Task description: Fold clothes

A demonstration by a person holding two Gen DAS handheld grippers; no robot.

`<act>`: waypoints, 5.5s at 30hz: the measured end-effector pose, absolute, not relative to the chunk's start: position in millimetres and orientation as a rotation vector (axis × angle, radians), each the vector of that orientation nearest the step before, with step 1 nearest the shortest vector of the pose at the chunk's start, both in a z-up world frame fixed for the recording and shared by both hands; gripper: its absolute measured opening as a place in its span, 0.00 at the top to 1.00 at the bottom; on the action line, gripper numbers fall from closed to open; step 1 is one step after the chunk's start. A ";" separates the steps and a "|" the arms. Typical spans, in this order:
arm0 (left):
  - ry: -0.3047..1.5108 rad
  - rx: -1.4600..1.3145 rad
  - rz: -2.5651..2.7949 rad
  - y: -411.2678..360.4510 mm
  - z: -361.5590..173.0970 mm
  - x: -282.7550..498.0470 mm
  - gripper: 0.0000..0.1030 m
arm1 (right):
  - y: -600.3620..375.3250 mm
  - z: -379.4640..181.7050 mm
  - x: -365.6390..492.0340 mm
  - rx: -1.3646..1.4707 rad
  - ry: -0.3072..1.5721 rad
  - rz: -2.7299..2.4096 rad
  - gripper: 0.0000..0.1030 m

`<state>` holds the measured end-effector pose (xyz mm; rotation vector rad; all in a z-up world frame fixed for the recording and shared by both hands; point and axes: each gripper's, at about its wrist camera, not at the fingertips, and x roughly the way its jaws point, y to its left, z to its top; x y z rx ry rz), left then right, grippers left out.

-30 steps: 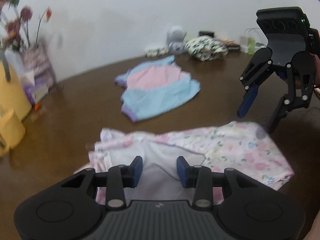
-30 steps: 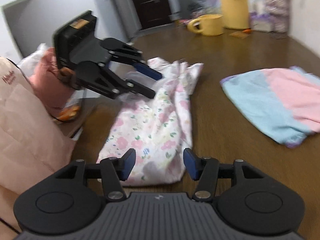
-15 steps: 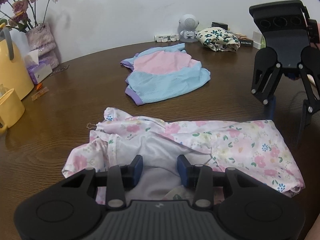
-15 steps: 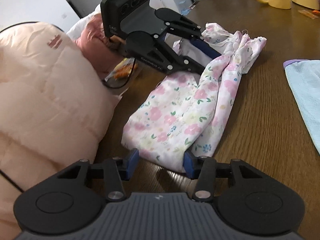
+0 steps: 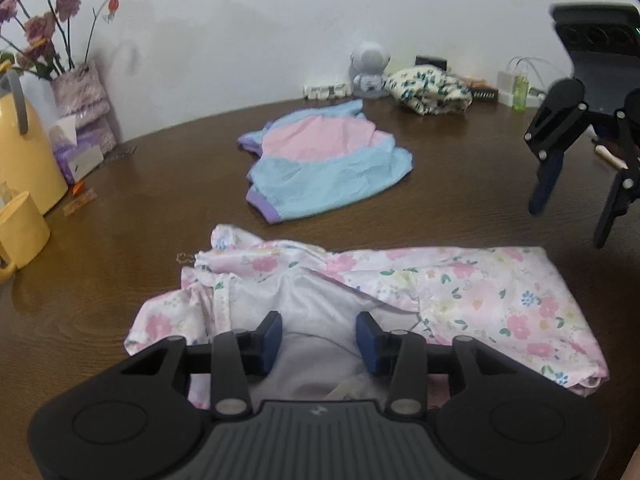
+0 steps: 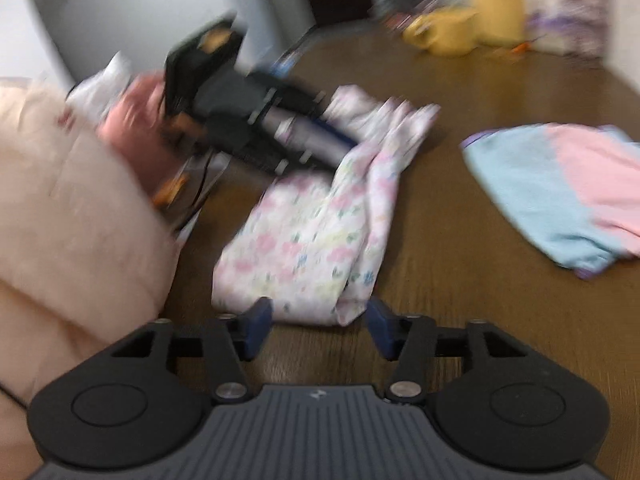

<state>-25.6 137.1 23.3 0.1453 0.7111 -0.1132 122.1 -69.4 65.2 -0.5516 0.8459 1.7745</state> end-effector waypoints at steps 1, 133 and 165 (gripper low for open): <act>0.693 0.144 -0.117 136.4 26.2 -30.2 0.45 | -79.5 67.9 117.4 -0.490 0.824 1.717 0.31; 0.639 0.314 -0.645 27.2 3.0 43.8 0.60 | -124.1 91.3 34.1 -0.036 0.581 0.966 0.95; 0.491 0.022 -0.467 112.4 42.8 -13.4 0.62 | -69.7 29.4 38.9 -0.056 0.809 1.068 0.93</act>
